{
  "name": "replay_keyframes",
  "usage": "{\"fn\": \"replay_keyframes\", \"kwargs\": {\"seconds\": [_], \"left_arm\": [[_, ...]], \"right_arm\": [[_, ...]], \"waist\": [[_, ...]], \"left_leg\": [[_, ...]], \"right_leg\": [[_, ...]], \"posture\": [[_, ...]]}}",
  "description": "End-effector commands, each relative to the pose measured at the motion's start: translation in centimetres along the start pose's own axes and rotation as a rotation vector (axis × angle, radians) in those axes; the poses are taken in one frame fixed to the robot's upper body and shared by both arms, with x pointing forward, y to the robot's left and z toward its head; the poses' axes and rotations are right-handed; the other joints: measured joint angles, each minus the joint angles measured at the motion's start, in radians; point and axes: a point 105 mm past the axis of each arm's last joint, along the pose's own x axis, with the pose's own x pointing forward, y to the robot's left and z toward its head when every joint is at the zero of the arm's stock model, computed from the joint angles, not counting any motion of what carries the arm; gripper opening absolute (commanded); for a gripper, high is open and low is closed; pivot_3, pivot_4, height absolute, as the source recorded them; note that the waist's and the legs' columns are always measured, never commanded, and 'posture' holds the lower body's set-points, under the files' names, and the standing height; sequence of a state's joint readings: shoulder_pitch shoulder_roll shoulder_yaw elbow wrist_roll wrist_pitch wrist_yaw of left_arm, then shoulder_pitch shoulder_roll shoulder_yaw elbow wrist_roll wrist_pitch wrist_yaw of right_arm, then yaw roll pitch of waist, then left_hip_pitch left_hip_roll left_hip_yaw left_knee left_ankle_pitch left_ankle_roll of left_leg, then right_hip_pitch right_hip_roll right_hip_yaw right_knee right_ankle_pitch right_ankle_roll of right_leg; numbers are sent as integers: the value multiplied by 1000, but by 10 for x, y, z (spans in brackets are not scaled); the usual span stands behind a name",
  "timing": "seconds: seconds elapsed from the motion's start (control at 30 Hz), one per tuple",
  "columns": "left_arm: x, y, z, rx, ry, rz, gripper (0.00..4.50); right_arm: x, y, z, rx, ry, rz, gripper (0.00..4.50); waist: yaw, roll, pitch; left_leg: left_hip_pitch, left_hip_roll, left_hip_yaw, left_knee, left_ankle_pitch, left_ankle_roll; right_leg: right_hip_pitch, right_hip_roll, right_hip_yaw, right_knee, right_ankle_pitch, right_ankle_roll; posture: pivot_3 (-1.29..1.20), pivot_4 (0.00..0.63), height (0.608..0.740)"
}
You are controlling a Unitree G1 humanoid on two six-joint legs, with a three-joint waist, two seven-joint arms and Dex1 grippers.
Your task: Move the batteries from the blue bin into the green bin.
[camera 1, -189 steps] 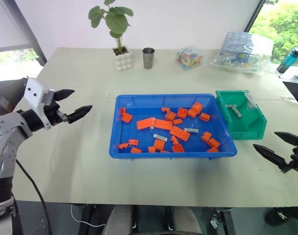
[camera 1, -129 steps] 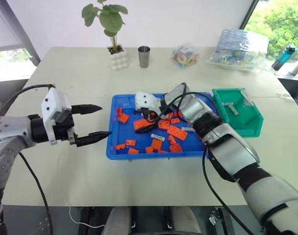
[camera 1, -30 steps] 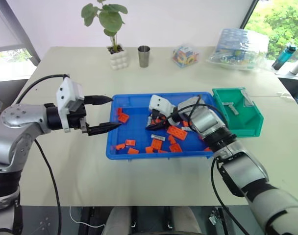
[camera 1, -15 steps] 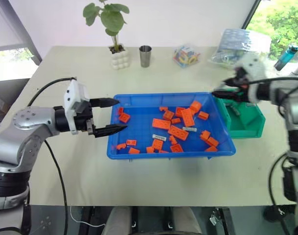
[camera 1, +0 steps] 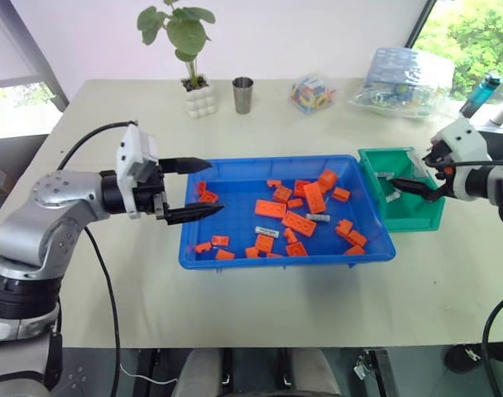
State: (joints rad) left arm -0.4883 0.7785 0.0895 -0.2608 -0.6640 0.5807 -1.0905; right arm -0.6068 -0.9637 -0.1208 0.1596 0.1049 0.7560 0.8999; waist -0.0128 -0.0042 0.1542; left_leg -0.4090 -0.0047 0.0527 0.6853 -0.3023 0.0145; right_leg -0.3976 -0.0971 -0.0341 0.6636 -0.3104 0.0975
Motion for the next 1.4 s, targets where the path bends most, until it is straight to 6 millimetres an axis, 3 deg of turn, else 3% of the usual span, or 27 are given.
{"fn": "replay_keyframes", "kwargs": {"seconds": [0.03,0.13,0.2,0.27,0.37,0.43,0.7,0.97,1.07,1.2,1.4], "left_arm": [[3,-4,10,40,-19,-21,4500],[3,-5,9,39,-19,-22,4500],[3,-6,8,38,-16,-23,4500],[3,-6,7,38,-14,-24,4500],[4,-7,7,40,-14,-25,4500],[4,-7,8,42,-14,-25,4500],[-1,-6,10,52,-6,-4,4500],[-7,-7,9,54,6,20,4500],[-6,-6,10,55,6,22,4500],[-6,-5,10,58,7,21,4500],[-4,-3,11,62,9,19,4500]], "right_arm": [[-12,7,47,-82,-140,19,4450],[-8,40,71,-105,-210,142,4450],[2,93,81,-121,-236,331,4450],[12,135,77,-163,-226,463,4450],[23,168,69,-236,-206,555,4450],[31,180,65,-261,-194,592,4450],[62,196,41,-376,-134,636,4450],[62,193,36,-398,-144,661,4450],[63,196,36,-402,-148,669,3621],[64,201,37,-407,-157,677,1587],[62,209,41,-423,-174,704,1587]], "waist": [[0,0,0],[-4,1,0],[-5,0,0],[-4,0,0],[8,0,1],[15,-1,1],[14,-1,1],[-1,-2,1],[-1,-2,1],[1,-2,1],[1,-2,1]], "left_leg": [[0,0,0,0,0,0],[0,0,0,0,0,0],[0,1,-1,0,0,0],[0,1,-1,0,0,0],[-1,0,-2,0,0,0],[-2,-2,-2,2,-1,1],[-2,-2,-3,6,-2,4],[-2,-1,-3,6,-2,3],[-2,-1,-3,6,-2,3],[-2,-1,-3,6,-2,3],[-2,-1,-3,6,-2,3]], "right_leg": [[0,0,0,0,0,0],[0,0,0,0,0,0],[0,1,0,0,0,0],[0,1,0,0,0,0],[0,0,0,0,0,0],[0,-1,0,1,0,0],[1,-1,0,1,0,0],[1,0,-1,1,0,0],[1,0,-1,1,0,0],[1,0,-1,1,0,0],[2,0,-1,1,0,0]], "posture": [[0,150,716],[0,150,716],[0,150,716],[0,150,716],[0,150,716],[0,150,716],[0,150,716],[0,150,716],[0,150,716],[0,150,716],[0,150,716]]}}
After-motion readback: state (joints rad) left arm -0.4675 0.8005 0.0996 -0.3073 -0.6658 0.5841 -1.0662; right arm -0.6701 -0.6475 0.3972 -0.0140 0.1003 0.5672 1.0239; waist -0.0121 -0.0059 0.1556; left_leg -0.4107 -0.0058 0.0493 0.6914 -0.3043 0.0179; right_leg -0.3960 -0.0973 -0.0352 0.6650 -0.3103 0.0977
